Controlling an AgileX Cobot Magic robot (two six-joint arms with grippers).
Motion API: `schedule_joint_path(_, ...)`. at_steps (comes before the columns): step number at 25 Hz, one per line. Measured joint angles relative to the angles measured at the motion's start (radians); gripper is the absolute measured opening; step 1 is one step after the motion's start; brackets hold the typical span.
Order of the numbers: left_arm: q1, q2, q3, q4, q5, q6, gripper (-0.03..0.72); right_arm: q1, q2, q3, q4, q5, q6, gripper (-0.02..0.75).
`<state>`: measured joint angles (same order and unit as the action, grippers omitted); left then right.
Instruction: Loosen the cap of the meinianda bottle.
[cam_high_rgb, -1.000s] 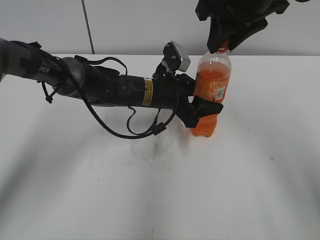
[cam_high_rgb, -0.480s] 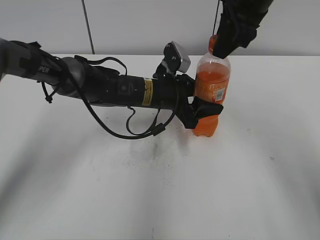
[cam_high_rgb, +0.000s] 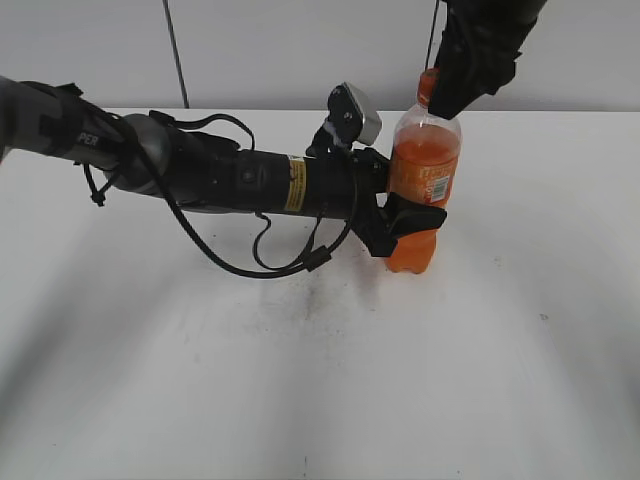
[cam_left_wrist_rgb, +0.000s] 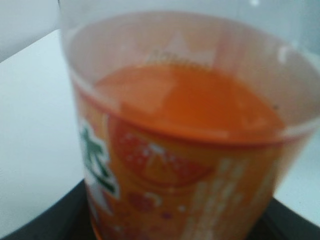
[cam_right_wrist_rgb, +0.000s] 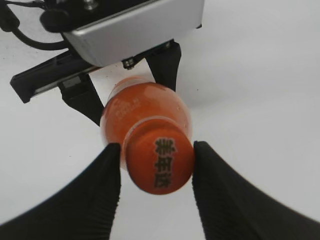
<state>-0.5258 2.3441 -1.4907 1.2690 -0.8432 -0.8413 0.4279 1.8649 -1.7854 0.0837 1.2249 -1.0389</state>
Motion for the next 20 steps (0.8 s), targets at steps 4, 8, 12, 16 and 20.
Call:
schedule_joint_path(4, 0.0, 0.0, 0.0, 0.0, 0.001, -0.001, 0.42, 0.0, -0.004, -0.016, -0.002, 0.0, 0.128, 0.488)
schedule_joint_path(8, 0.0, 0.0, 0.0, 0.0, 0.001, -0.001, 0.42, 0.0, -0.028, -0.017, -0.003, 0.0, 0.318, 0.526)
schedule_joint_path(12, 0.0, 0.0, 0.0, 0.0, 0.002, -0.001, 0.421, 0.0, -0.057, -0.02, -0.003, 0.0, 0.721, 0.532)
schedule_joint_path(16, 0.0, 0.0, 0.0, 0.0, 0.001, -0.001, 0.421, 0.0, -0.057, -0.021, -0.003, 0.0, 1.039, 0.519)
schedule_joint_path(20, 0.0, 0.0, 0.0, 0.0, 0.001, -0.002, 0.42, 0.0, -0.057, -0.021, -0.003, 0.0, 1.102, 0.496)
